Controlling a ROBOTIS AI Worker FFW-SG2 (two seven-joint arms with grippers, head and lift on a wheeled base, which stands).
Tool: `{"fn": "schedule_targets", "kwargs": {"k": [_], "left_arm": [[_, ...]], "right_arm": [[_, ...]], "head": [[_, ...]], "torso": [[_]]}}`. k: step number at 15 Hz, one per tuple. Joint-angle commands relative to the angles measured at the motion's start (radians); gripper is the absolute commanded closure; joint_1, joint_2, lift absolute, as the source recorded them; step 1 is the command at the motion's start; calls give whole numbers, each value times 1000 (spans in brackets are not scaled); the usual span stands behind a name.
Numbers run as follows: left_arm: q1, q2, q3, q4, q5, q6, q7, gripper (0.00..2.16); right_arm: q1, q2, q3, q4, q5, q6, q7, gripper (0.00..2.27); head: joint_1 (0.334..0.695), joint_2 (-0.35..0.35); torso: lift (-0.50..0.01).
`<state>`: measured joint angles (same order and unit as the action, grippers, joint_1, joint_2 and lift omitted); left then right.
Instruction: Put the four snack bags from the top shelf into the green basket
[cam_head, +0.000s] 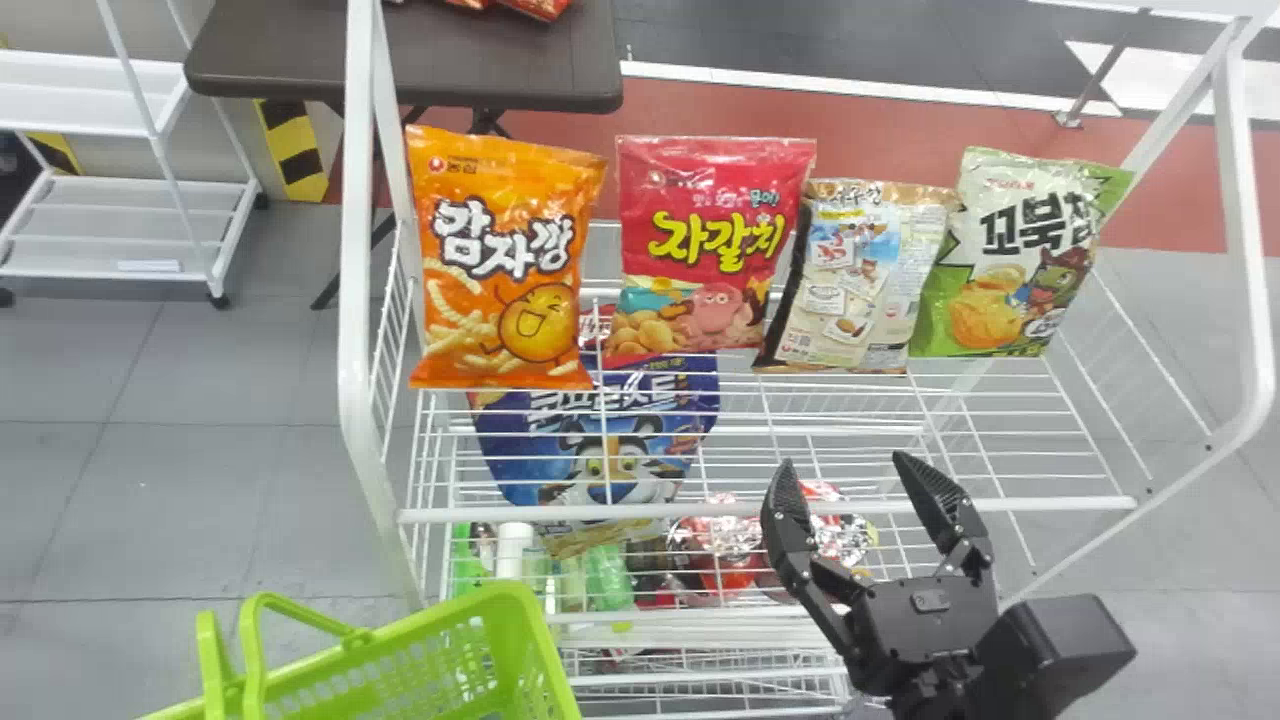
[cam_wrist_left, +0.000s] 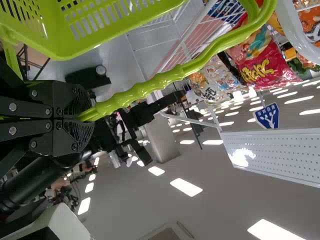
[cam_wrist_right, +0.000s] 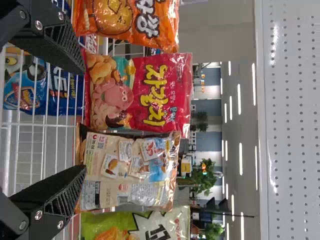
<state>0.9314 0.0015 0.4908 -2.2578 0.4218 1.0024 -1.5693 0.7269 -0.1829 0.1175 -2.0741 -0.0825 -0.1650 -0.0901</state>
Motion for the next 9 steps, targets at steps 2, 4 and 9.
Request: {"fn": "schedule_targets", "kwargs": {"k": [2, 4, 9], "left_arm": [[4, -4, -1, -5, 0, 0, -11, 2152], [6, -4, -6, -5, 0, 0, -11, 2152], [9, -4, -14, -5, 0, -12, -11, 2152]], "right_arm": [[-98, 2, 50, 11, 0, 103, 1, 161], [-193, 3, 103, 49, -5, 186, 0, 164], [-465, 11, 258, 249, -60, 250, 0, 167]], "head": [[695, -81], [695, -49], [695, 123]], "torso": [[-6], [-6], [-6]]}}
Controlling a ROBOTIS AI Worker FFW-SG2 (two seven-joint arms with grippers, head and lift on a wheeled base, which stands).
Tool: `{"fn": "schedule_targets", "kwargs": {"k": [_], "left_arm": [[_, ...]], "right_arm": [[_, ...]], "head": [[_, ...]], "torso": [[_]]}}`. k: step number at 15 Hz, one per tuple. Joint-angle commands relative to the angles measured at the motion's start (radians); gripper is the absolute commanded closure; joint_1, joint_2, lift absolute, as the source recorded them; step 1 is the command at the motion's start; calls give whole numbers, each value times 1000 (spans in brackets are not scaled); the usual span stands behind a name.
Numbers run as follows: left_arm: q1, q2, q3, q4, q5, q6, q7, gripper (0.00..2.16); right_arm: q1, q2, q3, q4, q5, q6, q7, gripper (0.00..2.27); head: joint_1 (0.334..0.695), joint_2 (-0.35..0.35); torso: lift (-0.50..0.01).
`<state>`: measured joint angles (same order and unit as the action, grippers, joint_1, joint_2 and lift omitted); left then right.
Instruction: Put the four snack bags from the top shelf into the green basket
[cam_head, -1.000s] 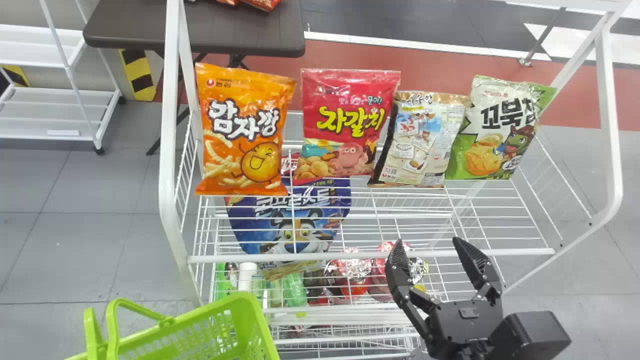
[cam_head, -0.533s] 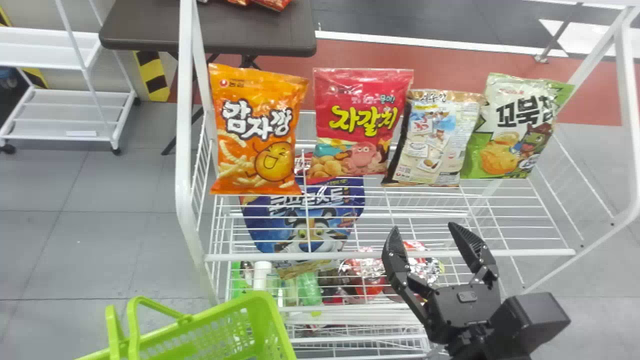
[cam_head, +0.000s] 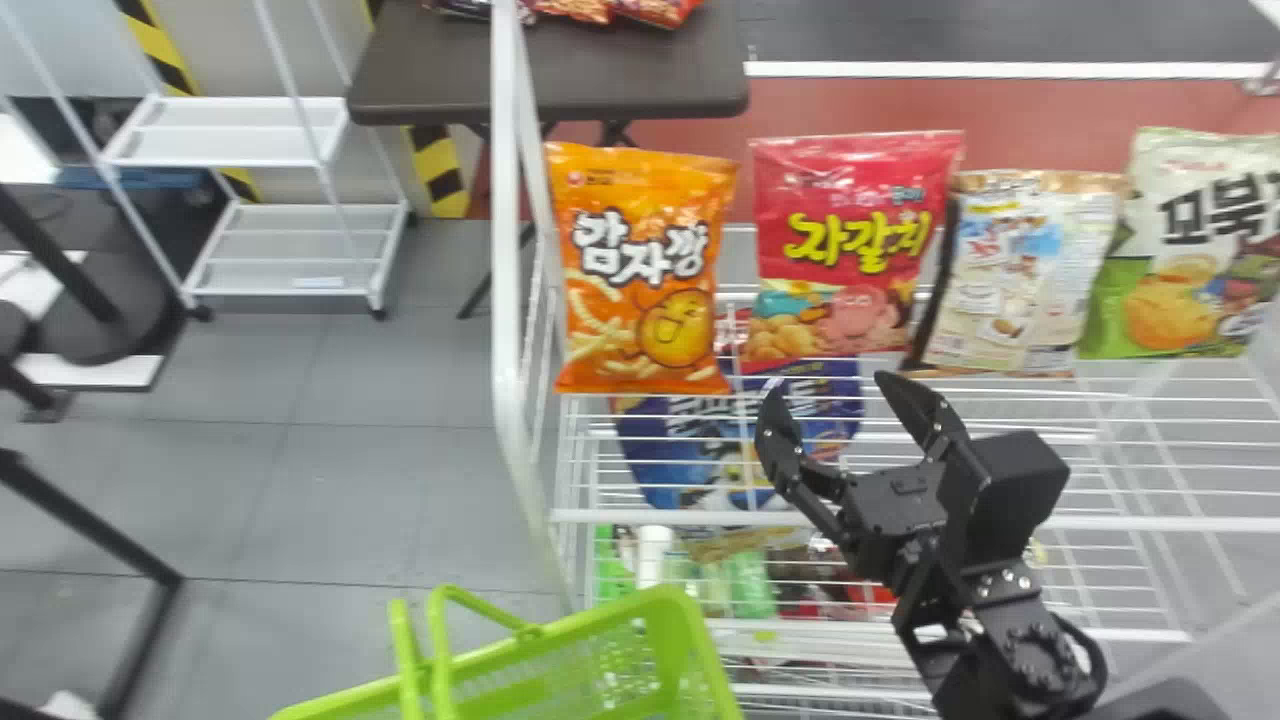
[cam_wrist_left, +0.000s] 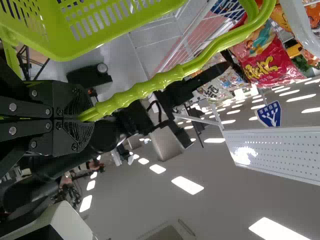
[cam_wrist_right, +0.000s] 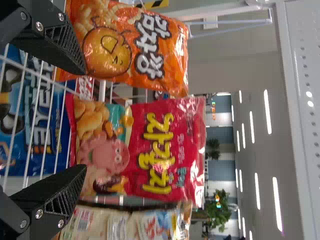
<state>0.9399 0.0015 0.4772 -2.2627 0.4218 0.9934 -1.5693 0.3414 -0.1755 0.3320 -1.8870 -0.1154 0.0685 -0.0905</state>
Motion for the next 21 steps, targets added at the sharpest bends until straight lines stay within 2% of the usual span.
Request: {"fn": "schedule_targets", "kwargs": {"k": [1, 3, 7, 10, 12, 14, 15, 16, 20, 21], "left_arm": [[3, -4, 0, 2, 0, -15, -11, 2152], [2, -4, -3, 0, 0, -18, -11, 2152], [-15, -4, -12, 2, 2, -18, -11, 2152], [-18, -4, -12, 3, 2, -18, -11, 2152], [-21, -4, -12, 5, 2, -18, -11, 2152], [-21, -4, -11, 8, 6, -18, -11, 2152], [-21, -4, -11, 9, 6, -18, -11, 2152], [-20, -4, -11, 9, 8, -18, -11, 2152], [-20, -4, -12, 9, 9, -18, -11, 2152], [-20, -4, -12, 9, 9, -18, -11, 2152]], "right_arm": [[-133, 8, 71, 103, -50, 17, 0, 167], [-208, 31, 108, 166, -72, 14, 2, 167], [-329, 44, 193, 267, -116, 8, 6, 167], [-401, 103, 225, 370, -109, 17, 6, 167], [-449, 126, 249, 437, -110, 26, 5, 167], [-490, 174, 266, 506, -84, 63, 2, 238], [-496, 176, 266, 513, -55, 106, -6, 380], [-504, 176, 266, 520, -20, 149, -15, 626], [-509, 176, 269, 517, 11, 256, -49, 2027], [-495, 176, 265, 508, 26, 253, -66, 2148]], "head": [[695, 145], [695, 192], [695, 254], [695, 297], [695, 336], [695, 350], [695, 350], [695, 350], [695, 350], [695, 350]], "torso": [[-6], [-6], [-6], [-6], [-6], [-6], [-6], [-6], [-6], [-6]]}}
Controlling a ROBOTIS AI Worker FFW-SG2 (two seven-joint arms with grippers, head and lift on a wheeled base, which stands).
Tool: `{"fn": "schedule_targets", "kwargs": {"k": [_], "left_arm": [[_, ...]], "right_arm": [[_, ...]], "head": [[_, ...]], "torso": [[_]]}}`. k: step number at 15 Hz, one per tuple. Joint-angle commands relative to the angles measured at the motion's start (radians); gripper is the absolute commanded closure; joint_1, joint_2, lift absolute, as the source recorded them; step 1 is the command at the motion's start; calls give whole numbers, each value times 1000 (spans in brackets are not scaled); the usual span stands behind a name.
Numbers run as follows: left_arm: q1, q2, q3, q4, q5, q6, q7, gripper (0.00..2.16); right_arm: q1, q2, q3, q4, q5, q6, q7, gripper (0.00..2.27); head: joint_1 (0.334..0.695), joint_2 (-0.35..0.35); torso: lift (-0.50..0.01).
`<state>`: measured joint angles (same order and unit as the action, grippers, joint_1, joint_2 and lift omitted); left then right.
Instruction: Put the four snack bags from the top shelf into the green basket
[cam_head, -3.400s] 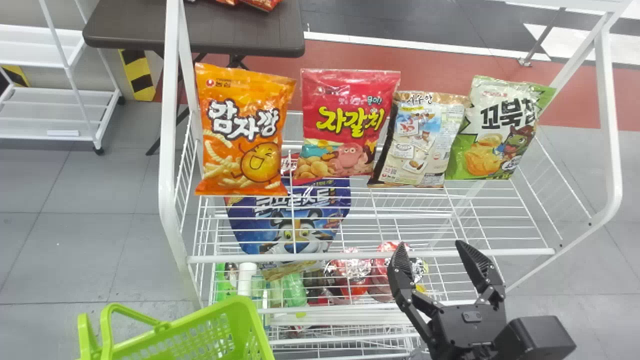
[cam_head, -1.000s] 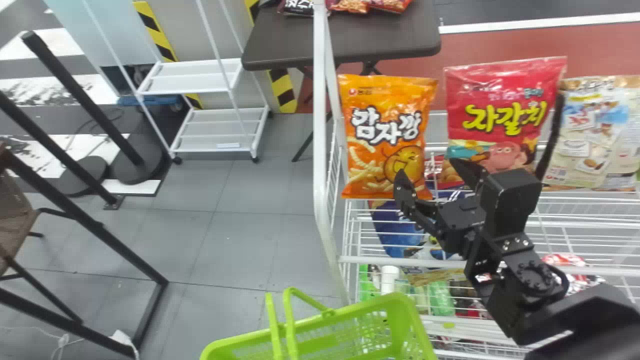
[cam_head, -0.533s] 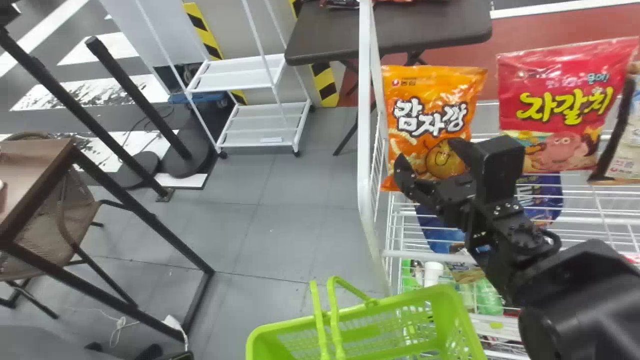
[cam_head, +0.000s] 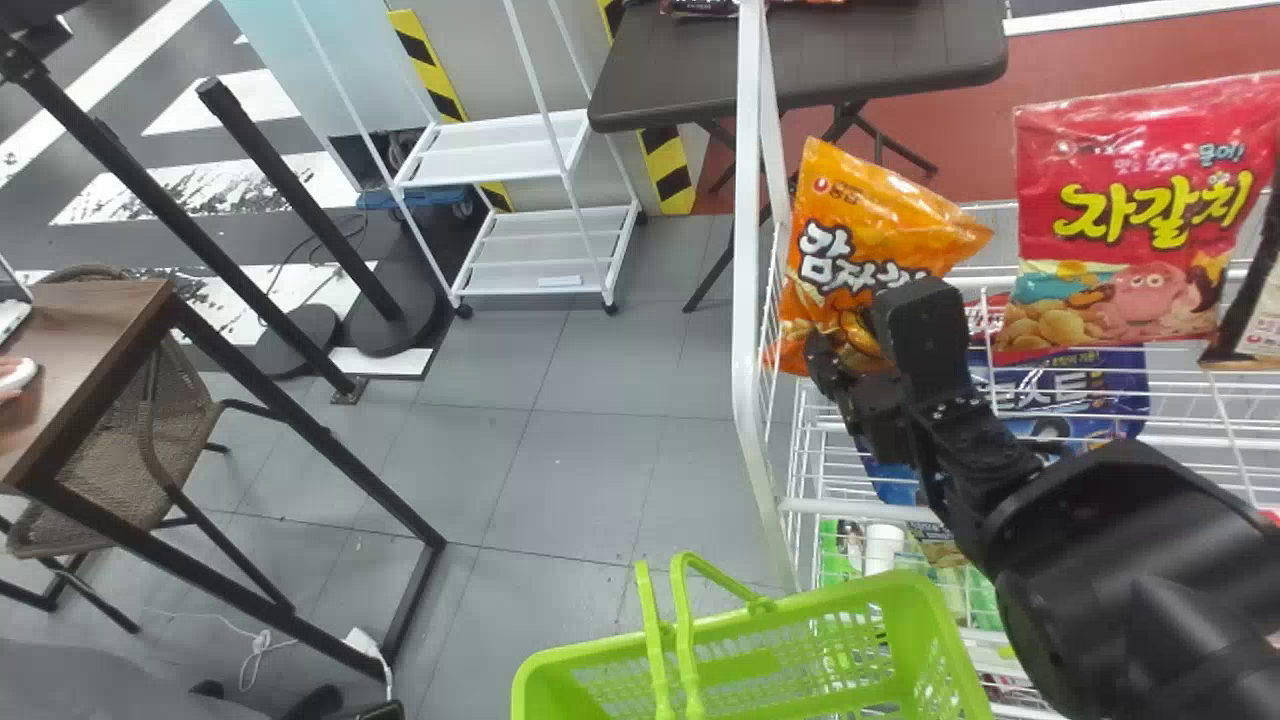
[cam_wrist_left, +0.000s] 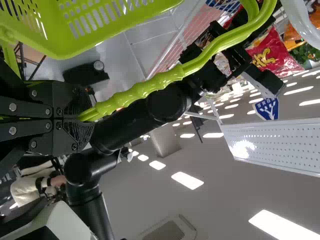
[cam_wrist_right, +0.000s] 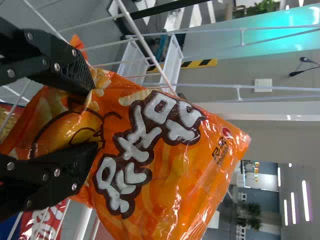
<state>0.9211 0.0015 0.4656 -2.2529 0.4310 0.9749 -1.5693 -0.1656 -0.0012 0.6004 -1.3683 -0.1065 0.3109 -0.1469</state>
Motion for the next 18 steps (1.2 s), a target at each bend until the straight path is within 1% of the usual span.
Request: {"fn": "schedule_targets", "kwargs": {"k": [1, 2, 5, 8, 9, 11, 13, 15, 18], "left_arm": [[-1, -4, -1, -1, 0, 0, -11, 2152], [-2, -4, -1, -1, 0, 0, -11, 2152], [-2, -4, -1, -1, 0, 0, -11, 2152], [-4, -4, -1, -1, 0, 0, -11, 2152], [-4, -4, -1, -1, -1, 0, -11, 2152], [-7, -4, 1, -1, -1, 0, -11, 2152], [-11, -4, 1, -2, -3, 0, -11, 2152], [-18, -4, 1, 1, -6, 0, -11, 2152], [-36, -4, 1, 7, -14, 3, -11, 2152]], "right_arm": [[32, 2, -13, -29, 33, 11, -13, 2219], [46, 2, -21, -55, 45, 11, -13, 2250], [101, 2, -56, -137, 99, 7, -13, 2246], [166, 2, -86, -244, 122, 4, -13, 2246], [189, -5, -93, -281, 126, 4, -13, 2246], [233, -46, -102, -373, 128, 7, -11, 2246], [293, -76, -105, -459, 140, 7, -11, 2246], [365, -94, -114, -558, 165, 29, -5, 2250], [466, -151, -113, -703, 165, 84, 4, 2250]], "head": [[695, 350], [695, 350], [695, 350], [695, 336], [695, 334], [695, 326], [695, 305], [695, 294], [695, 285]], "torso": [[-6], [-6], [-6], [-6], [-6], [-6], [-6], [-6], [-6]]}}
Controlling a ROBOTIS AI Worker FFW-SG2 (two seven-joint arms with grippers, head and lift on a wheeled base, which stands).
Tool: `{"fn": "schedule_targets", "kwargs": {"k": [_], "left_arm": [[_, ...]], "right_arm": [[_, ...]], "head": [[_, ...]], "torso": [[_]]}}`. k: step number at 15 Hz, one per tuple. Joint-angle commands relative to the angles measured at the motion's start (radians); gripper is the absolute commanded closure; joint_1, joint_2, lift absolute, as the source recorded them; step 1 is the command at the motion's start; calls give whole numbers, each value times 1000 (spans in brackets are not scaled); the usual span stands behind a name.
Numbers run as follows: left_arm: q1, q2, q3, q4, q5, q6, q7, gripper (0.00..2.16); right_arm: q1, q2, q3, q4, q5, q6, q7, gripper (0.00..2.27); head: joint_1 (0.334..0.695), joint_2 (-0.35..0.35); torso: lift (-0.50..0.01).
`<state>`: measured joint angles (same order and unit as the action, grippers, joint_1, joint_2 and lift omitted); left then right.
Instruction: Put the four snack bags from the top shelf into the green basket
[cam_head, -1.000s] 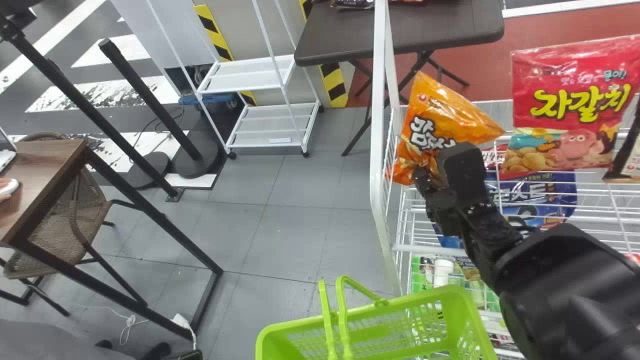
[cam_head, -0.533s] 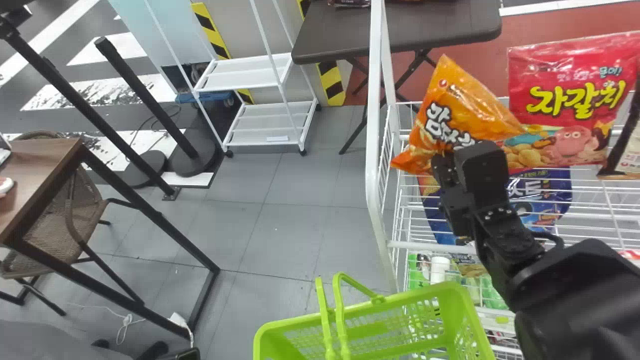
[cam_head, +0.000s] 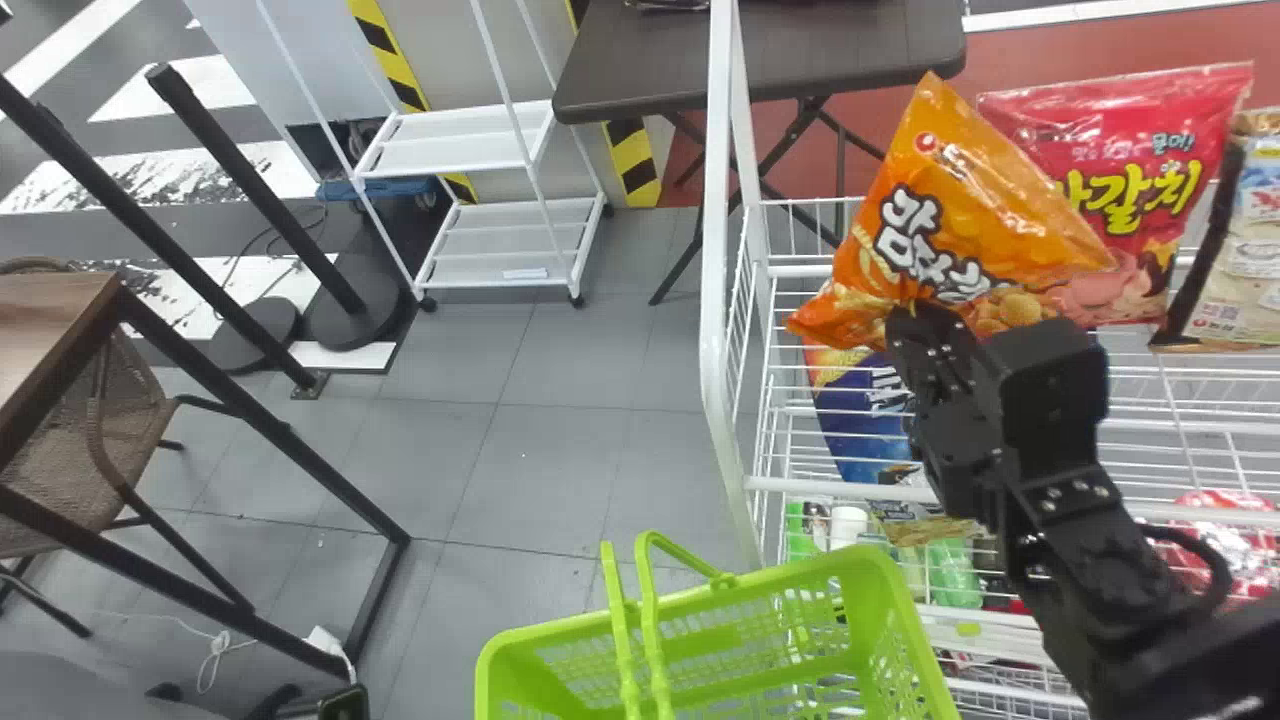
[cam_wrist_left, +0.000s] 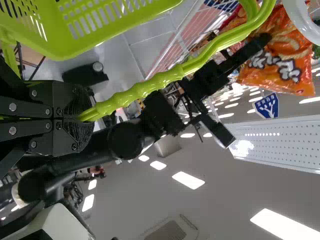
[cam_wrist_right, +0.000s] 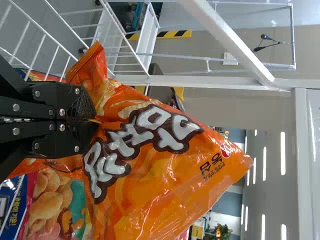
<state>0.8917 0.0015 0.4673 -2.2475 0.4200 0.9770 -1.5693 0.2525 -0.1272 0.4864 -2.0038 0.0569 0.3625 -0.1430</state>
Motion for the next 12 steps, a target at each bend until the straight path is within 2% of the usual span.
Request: {"fn": "schedule_targets", "kwargs": {"k": [1, 2, 5, 8, 12], "left_arm": [[-11, -4, -1, 2, -3, 1, -11, 2152], [-17, -4, -1, 3, -4, 1, -11, 2152], [-31, -4, -1, 5, -7, 4, -11, 2152], [-48, -4, -1, 5, -14, 19, -11, 2152], [-51, -4, -1, 8, -21, 22, -11, 2152]], "right_arm": [[90, -45, 0, -118, 1, 66, 0, 2250], [131, -66, 1, -167, 1, 97, -1, 2250], [243, -95, -20, -308, 1, 198, 2, 2250], [344, -157, -17, -451, -9, 287, 14, 2246], [393, -203, 46, -586, -26, 493, 62, 2246]], "head": [[695, 284], [695, 283], [695, 279], [695, 267], [695, 303]], "torso": [[-6], [-6], [-6], [-6], [-6]]}}
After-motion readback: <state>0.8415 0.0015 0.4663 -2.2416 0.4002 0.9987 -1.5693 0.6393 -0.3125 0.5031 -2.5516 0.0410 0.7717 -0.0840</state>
